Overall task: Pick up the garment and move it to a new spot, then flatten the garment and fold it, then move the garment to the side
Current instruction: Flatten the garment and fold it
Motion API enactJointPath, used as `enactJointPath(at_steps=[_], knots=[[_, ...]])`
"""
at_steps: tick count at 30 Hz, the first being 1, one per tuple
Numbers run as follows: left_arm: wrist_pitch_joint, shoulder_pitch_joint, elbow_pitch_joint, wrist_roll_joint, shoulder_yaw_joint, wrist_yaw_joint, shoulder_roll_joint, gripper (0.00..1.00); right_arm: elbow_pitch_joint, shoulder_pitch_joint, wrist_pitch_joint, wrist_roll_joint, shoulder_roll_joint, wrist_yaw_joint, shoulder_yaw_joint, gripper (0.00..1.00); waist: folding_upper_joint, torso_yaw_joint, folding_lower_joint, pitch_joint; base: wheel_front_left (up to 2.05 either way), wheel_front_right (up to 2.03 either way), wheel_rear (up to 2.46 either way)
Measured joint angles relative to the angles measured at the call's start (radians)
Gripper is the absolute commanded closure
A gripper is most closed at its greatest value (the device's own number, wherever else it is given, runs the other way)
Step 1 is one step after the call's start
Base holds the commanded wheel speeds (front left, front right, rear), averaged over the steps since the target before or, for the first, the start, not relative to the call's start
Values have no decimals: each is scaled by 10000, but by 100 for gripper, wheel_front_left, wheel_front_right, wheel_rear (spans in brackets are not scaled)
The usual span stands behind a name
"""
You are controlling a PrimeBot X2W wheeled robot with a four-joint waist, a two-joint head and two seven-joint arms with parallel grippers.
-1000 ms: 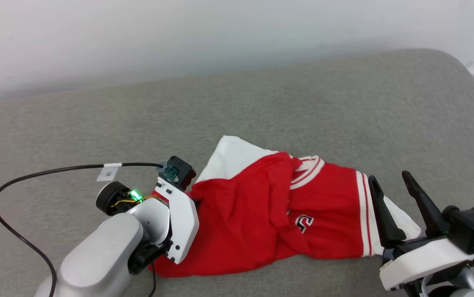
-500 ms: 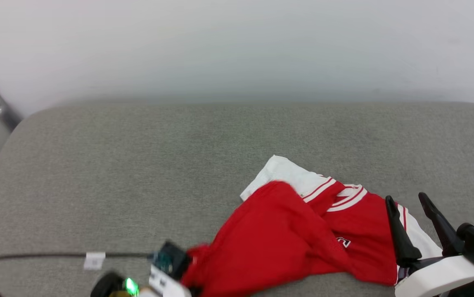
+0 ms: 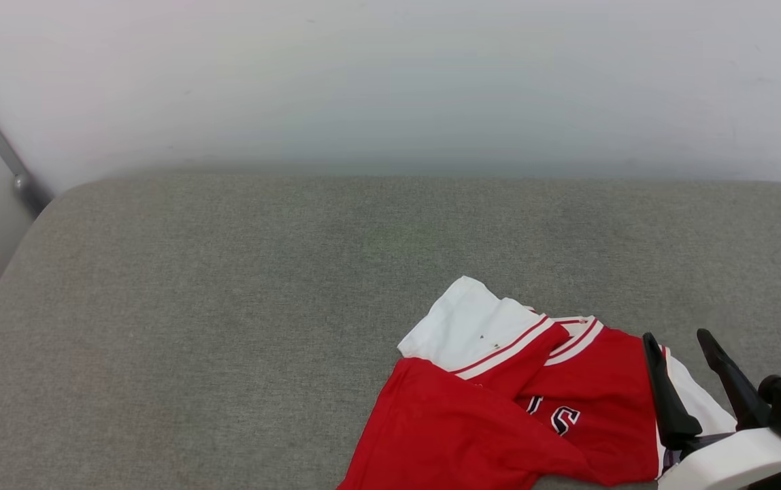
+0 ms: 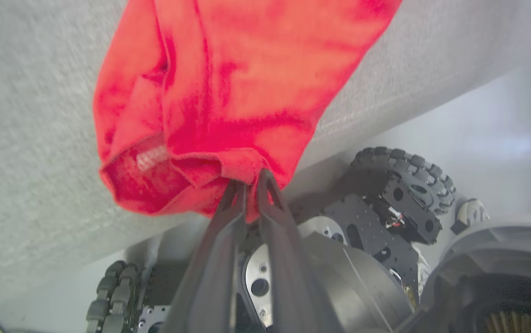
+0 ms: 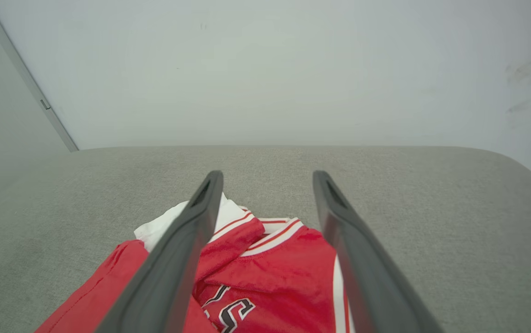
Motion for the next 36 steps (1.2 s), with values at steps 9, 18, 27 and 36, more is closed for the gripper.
enactJointPath(at_steps=[9,18,27,36], knots=[[-2232,-1583,-232,1221,1007,119,-500,0,-27,118,98,2,2,0,-59,0,0,-138,1,-93,0,0,0],[-3605,-3477,334,2094,1532,52,-1179,0,-111,47,157,-4,0,-2,-27,0,0,-636,0,93,0,0,0],[-3894,-5991,1645,2059,1975,-938,-1638,0,-364,-780,-40,-61,-2,-2,-77,0,0,-1203,1,1324,0,0,0],[-2222,-9223,3820,1453,1680,-2773,-1812,0,-171,-1583,-449,79,2,0,-33,0,0,-1831,2,2896,0,0,0]])
